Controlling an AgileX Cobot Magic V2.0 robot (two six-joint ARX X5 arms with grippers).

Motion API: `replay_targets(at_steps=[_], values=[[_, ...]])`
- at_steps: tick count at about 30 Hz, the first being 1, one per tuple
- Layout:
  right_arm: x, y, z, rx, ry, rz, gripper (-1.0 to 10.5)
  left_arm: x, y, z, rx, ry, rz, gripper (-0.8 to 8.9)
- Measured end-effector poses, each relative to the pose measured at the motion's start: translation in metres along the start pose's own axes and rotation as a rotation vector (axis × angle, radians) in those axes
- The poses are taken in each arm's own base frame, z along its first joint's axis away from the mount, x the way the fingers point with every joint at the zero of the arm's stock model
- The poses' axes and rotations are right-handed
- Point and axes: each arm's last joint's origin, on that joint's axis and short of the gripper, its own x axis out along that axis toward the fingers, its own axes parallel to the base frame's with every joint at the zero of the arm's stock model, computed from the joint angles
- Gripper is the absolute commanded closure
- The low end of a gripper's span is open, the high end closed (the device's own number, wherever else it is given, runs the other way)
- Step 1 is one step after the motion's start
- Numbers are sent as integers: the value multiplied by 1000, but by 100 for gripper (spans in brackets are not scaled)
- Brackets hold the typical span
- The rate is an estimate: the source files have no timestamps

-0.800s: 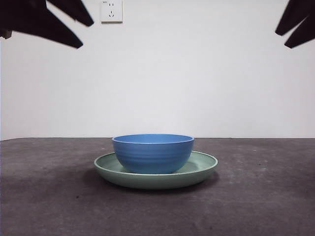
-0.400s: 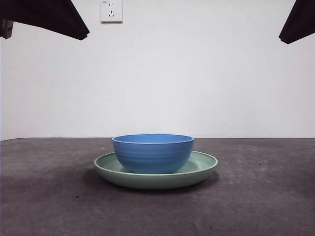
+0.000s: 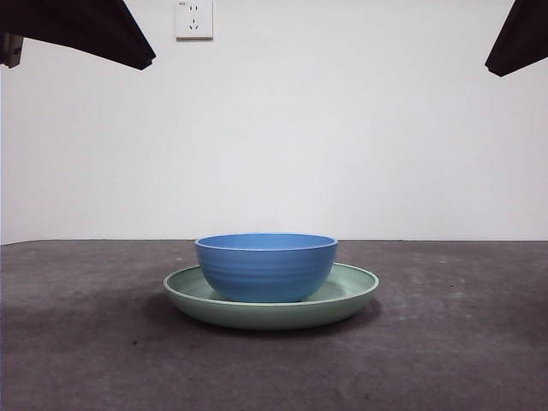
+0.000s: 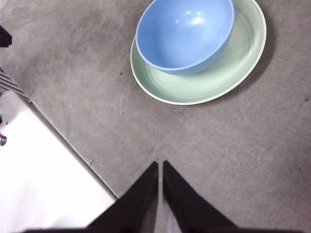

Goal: Pick up the blue bowl, put it on the green plate, put it on desk

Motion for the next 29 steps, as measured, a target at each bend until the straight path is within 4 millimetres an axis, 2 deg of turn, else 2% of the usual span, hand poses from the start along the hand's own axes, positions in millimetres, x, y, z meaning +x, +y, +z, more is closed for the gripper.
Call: replay_targets(at_steps=[5, 8, 12, 15, 19, 21, 25, 29], values=[[0, 0, 0, 0, 0, 0, 939, -2, -1, 1, 8, -14, 0, 804], [0, 0, 0, 0, 0, 0, 939, -15, -4, 1, 82, -83, 20, 804], [0, 0, 0, 0, 0, 0, 939, -50, -7, 13, 219, -371, 192, 804], [0, 0, 0, 0, 0, 0, 939, -80, -8, 12, 300, -610, 351, 804], [0, 0, 0, 0, 0, 0, 939, -108, -8, -7, 347, -838, 560, 804], [0, 0, 0, 0, 0, 0, 939, -115, -6, -25, 337, -916, 691, 804], [0, 0, 0, 0, 0, 0, 939, -115, 1, -56, 287, -983, 882, 804], [0, 0, 0, 0, 0, 0, 939, -99, 17, -86, 217, -961, 989, 804]])
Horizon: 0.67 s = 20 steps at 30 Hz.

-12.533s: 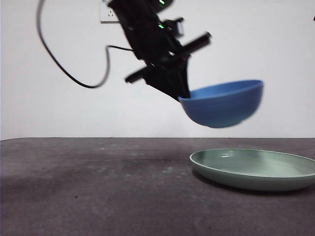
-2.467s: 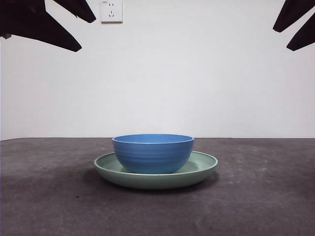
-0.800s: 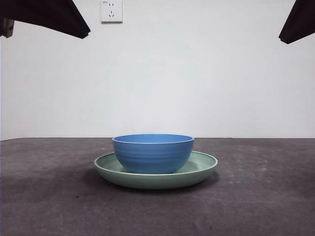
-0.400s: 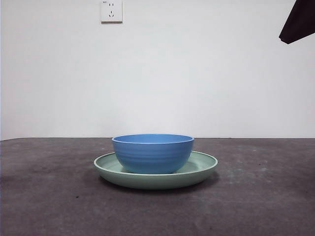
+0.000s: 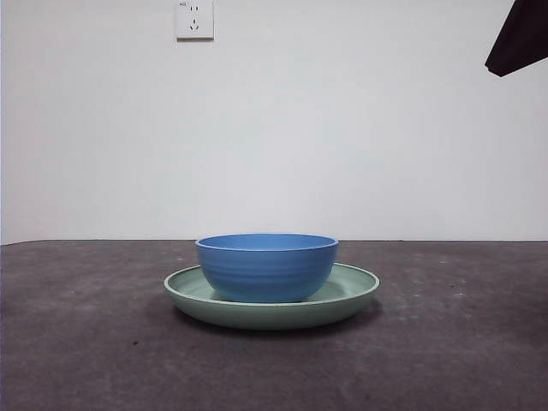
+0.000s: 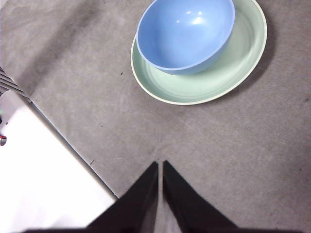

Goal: Pick up the blue bowl, put it on the green plate, put it on desk

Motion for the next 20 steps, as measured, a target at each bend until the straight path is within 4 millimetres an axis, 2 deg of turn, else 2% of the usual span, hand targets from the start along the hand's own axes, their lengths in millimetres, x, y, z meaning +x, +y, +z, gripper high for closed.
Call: replay_targets(at_steps=[4, 10, 13, 20], values=[[0, 0, 0, 0, 0, 0, 939, -6, 0, -41, 0, 55, 35, 804], [0, 0, 0, 0, 0, 0, 939, -10, -2, -88, -5, 129, 40, 804], [0, 0, 0, 0, 0, 0, 939, -12, -3, -104, -7, 154, 38, 804], [0, 0, 0, 0, 0, 0, 939, -15, -5, -126, -13, 218, 34, 804]])
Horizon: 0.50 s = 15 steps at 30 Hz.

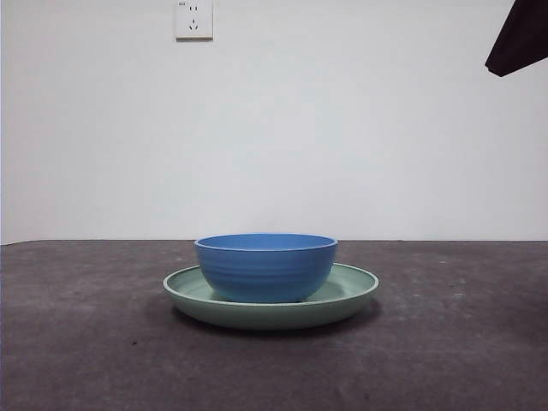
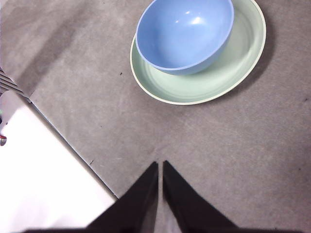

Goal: Pick up the blue bowl, put it on the green plate, put it on desk

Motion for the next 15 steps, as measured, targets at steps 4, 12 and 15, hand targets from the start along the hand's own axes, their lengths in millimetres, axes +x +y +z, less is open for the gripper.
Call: replay_targets(at_steps=[4, 12, 15], values=[[0, 0, 0, 0, 0, 0, 939, 0, 0, -4, -2, 37, -2, 804], [0, 0, 0, 0, 0, 0, 939, 0, 0, -8, -33, 79, -3, 804], [0, 0, 0, 0, 0, 0, 939, 0, 0, -8, -40, 79, -3, 804]])
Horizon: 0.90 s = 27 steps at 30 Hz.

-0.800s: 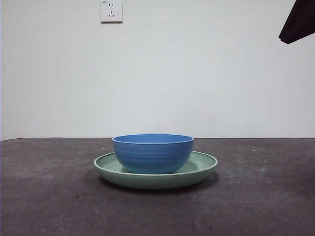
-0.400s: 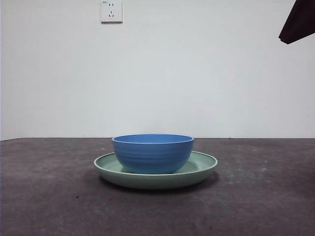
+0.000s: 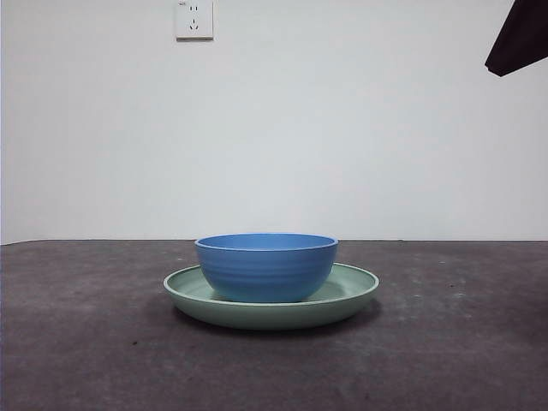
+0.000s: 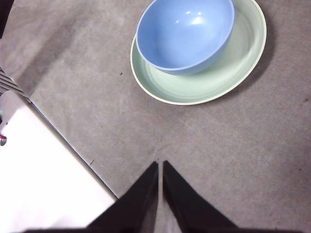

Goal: Pick up the blue bowl, put it on the green plate, put it on desk

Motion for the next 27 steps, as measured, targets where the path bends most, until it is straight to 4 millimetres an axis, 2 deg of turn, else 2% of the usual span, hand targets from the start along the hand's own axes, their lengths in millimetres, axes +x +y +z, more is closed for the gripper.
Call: replay_targets(at_steps=[21, 24, 27], values=[[0, 0, 0, 1, -1, -3, 939, 0, 0, 0, -10, 0, 0, 804], [-10, -3, -1, -20, -57, -36, 939, 0, 0, 0, -10, 0, 0, 804], [-30, -4, -2, -70, -193, -92, 939, 0, 0, 0, -10, 0, 0, 804]])
